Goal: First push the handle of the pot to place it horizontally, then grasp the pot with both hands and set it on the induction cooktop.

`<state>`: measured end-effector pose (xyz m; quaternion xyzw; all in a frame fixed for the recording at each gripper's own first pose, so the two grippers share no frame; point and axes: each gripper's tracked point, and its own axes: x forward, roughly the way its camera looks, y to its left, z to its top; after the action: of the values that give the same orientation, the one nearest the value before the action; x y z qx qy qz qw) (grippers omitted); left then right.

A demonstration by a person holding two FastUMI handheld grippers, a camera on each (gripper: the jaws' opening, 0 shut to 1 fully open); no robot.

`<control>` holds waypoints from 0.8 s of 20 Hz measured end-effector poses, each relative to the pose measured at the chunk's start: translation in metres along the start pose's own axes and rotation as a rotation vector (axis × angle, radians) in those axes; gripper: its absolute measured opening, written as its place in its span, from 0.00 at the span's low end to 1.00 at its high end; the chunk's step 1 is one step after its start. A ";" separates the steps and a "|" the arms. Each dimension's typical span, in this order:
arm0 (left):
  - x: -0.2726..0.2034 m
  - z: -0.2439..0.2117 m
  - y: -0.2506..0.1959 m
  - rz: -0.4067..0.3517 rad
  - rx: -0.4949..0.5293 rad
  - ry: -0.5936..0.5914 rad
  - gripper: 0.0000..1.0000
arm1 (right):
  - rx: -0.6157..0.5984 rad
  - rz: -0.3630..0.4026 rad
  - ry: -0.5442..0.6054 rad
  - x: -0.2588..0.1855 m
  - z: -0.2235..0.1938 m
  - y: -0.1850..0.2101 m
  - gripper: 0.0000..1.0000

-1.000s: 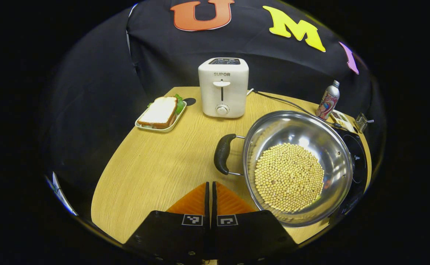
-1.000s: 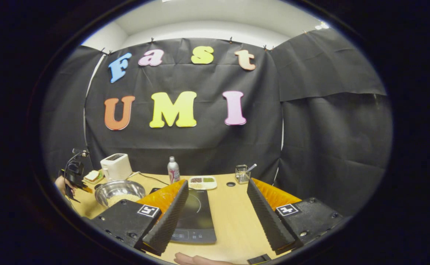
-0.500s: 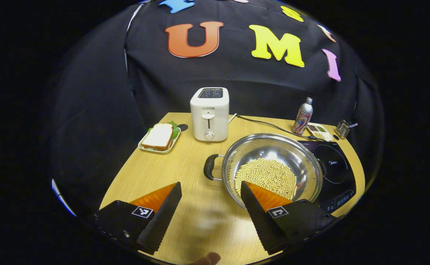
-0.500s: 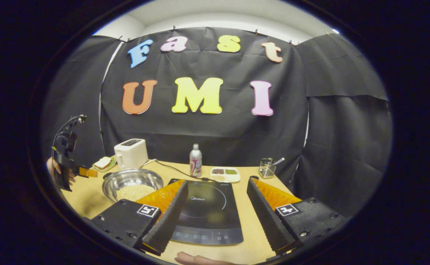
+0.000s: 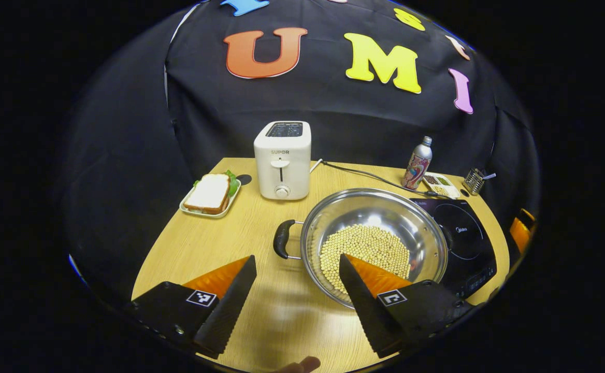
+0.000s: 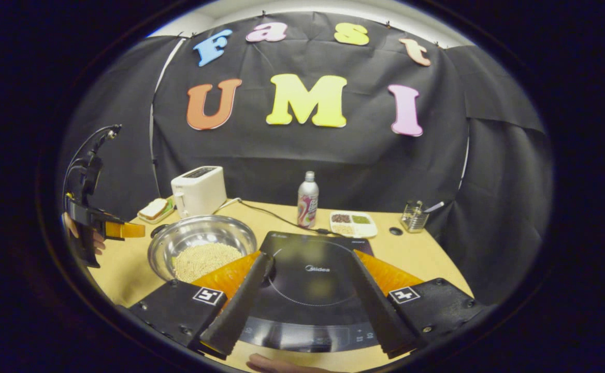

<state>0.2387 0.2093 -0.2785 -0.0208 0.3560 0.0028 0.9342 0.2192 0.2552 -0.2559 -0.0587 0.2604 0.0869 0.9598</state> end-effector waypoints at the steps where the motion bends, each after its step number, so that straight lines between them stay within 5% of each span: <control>1: 0.007 0.002 0.003 0.001 -0.001 -0.001 0.96 | -0.003 0.007 0.022 0.011 -0.006 0.006 0.96; 16: 0.094 -0.014 0.023 0.014 0.049 0.122 0.95 | 0.069 0.067 0.268 0.126 -0.063 0.071 0.96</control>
<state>0.2990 0.2309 -0.3522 0.0042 0.4123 -0.0004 0.9110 0.2813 0.3323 -0.3791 -0.0282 0.3910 0.1012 0.9144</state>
